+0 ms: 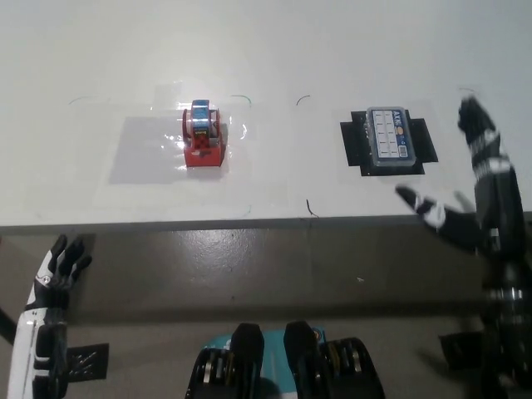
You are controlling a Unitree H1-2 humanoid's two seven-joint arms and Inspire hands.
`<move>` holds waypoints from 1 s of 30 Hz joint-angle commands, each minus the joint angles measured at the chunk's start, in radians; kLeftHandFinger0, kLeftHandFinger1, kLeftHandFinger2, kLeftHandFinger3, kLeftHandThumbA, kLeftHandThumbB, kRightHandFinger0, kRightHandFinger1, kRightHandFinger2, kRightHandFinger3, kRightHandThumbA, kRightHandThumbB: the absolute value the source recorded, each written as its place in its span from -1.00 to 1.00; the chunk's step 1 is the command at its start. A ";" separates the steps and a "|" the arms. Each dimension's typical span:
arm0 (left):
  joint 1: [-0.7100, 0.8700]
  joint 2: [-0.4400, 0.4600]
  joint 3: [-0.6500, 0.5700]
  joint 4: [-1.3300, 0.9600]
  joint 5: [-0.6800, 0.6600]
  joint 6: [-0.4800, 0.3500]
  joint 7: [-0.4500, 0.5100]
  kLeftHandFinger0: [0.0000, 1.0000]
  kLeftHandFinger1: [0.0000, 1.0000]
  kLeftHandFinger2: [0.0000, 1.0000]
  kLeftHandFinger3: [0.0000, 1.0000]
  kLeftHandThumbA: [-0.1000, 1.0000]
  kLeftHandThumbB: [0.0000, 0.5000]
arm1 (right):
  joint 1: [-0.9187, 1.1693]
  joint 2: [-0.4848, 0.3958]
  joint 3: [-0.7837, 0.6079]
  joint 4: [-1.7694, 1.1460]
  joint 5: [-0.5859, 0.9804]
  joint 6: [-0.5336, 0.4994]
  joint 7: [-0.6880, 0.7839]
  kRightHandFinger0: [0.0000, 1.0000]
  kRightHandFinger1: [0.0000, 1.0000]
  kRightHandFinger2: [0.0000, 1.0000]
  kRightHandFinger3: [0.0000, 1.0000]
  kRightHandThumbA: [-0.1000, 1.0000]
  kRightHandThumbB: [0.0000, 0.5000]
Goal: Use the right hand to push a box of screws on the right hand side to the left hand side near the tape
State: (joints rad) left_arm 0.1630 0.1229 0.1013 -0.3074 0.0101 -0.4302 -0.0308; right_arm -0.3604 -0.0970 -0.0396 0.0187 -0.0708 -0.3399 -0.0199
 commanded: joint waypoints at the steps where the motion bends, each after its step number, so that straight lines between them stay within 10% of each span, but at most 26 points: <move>1: 0.017 0.002 -0.011 -0.043 -0.011 -0.040 -0.006 1.00 1.00 1.00 1.00 1.00 0.12 | -0.111 -0.037 -0.026 0.066 -0.008 0.023 -0.015 1.00 1.00 1.00 1.00 1.00 -0.19; 18: 0.067 0.010 -0.036 -0.068 -0.026 -0.040 -0.023 1.00 1.00 1.00 1.00 1.00 0.07 | -0.566 -0.104 -0.072 0.867 0.038 -0.018 -0.037 1.00 1.00 1.00 1.00 1.00 -0.01; 30: 0.128 0.005 -0.055 -0.089 -0.032 -0.040 -0.033 1.00 1.00 1.00 1.00 1.00 0.16 | -0.728 -0.091 -0.121 1.309 0.099 -0.041 -0.019 1.00 1.00 1.00 1.00 1.00 -0.30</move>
State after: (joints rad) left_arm 0.2703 0.1243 0.0570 -0.3550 -0.0088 -0.4307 -0.0521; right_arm -1.0106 -0.1796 -0.1445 1.2899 -0.0123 -0.3239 -0.0352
